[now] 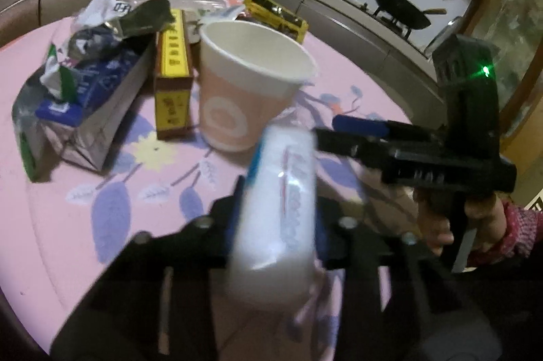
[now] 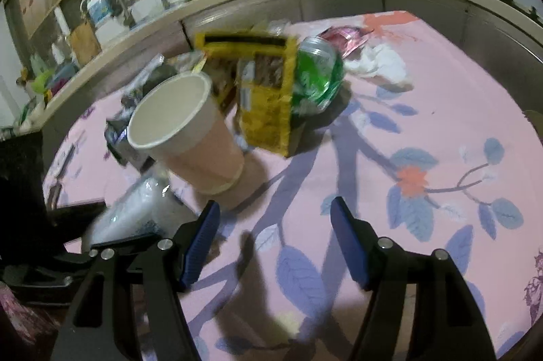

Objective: Collect trash
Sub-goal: 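Grasp the white wet-wipe pack with the left tool while the right tool approaches the paper cup, then grasp the paper cup rim with the right tool and lift it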

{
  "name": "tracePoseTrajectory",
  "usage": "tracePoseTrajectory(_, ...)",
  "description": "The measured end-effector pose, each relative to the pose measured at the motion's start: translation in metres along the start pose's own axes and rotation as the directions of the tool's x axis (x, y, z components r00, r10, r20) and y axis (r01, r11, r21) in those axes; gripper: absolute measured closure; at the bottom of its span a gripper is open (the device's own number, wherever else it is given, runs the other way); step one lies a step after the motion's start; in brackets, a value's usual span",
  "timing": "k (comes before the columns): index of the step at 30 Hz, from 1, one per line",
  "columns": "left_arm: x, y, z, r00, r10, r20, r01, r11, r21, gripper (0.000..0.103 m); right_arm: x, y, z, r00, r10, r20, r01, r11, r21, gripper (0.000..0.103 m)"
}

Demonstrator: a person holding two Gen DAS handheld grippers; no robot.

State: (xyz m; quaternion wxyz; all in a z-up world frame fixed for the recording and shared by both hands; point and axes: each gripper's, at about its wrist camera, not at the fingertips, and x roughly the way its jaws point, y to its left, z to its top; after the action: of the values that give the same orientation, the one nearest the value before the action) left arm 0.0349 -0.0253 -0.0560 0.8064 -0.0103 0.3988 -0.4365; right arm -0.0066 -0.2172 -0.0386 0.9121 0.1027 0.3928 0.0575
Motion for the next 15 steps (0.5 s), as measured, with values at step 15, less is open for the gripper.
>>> tracePoseTrajectory(15,-0.086,-0.005,-0.013,0.986,0.071,0.151,-0.056,0.993,-0.102,0.073,-0.013,0.065,0.035,0.99,0.116,0.086,-0.091,0.964,-0.249,0.032)
